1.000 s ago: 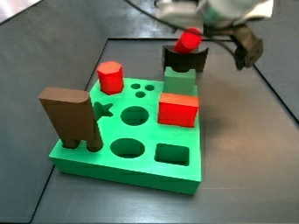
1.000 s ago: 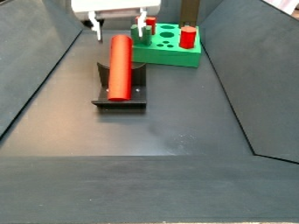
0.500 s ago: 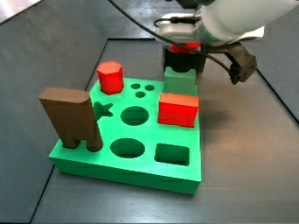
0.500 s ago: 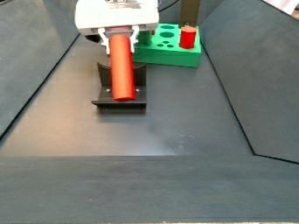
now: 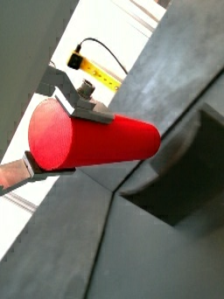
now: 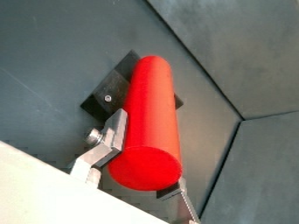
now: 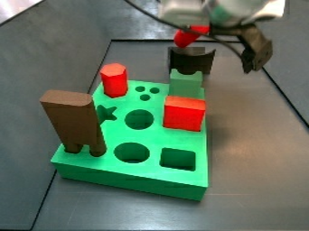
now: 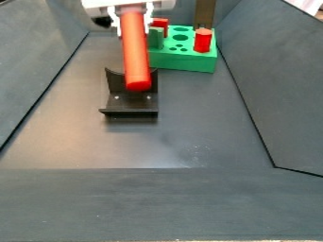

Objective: Pick up the round object. Move up. Place the round object on the fixture. Regrasp the round object. Move to above the board. Insert the round object.
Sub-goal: Move to above the board.

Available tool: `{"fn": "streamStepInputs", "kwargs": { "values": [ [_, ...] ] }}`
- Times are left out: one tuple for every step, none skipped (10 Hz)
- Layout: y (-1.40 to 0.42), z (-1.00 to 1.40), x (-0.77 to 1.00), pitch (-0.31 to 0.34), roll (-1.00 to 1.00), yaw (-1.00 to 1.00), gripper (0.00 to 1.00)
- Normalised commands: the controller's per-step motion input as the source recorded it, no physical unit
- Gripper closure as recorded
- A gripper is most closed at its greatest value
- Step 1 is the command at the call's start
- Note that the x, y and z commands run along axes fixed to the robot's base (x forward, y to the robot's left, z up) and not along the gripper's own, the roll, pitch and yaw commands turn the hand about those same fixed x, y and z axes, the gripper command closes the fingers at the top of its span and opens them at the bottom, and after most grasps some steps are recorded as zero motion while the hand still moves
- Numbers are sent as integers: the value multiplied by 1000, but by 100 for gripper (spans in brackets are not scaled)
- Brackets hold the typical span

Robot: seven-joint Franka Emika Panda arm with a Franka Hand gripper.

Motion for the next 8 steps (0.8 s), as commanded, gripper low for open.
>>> {"fn": "streamStepInputs", "kwargs": {
  "values": [
    [-100,1000,-121,53,-56,68,100],
    [-88,1000,-116,22,-52,67,100],
    [-85,1000,-116,13,-48,63,100],
    [-74,1000,-111,-3,-46,51,100],
    [-66,1000,-107,-7,-47,40,100],
    [-56,1000,-106,-13,-47,23,100],
    [-51,1000,-105,-15,-46,17,100],
    [-37,1000,-104,-12,-56,3,100]
  ]
}}
